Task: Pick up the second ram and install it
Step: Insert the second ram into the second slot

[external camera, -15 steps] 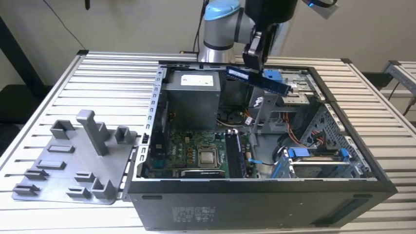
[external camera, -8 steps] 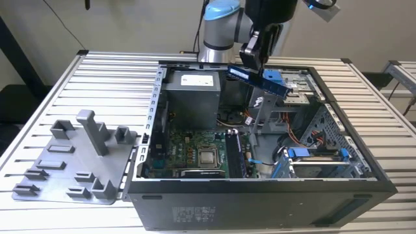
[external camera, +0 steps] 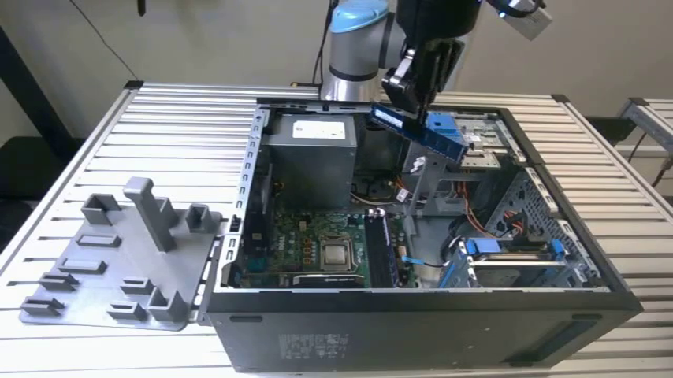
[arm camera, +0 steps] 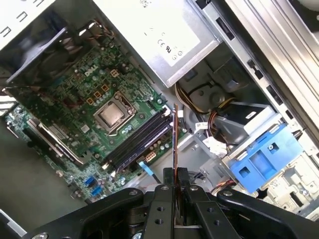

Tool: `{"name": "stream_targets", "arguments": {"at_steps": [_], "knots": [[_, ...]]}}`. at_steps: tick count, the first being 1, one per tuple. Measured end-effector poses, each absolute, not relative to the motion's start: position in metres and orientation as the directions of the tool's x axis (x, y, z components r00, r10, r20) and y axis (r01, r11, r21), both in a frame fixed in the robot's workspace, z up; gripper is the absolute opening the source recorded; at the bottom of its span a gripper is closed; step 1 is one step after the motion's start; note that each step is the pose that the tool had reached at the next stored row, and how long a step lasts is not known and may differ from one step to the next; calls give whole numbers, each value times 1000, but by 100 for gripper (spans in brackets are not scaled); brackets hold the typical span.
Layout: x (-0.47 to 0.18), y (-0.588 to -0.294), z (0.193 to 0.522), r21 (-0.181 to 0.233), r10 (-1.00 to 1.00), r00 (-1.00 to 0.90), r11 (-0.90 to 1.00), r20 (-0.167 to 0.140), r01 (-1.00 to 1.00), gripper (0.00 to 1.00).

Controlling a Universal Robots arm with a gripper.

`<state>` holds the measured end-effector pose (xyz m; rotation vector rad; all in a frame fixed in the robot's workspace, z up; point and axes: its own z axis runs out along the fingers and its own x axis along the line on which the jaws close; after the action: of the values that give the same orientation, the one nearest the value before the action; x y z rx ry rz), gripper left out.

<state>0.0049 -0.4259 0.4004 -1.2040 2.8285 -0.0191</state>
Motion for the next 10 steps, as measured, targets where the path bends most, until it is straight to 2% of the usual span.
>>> {"name": "stream_targets", "arguments": {"at_steps": [10], "knots": [[5, -426, 400, -38, -613, -788, 790, -57, -612, 14]]}}
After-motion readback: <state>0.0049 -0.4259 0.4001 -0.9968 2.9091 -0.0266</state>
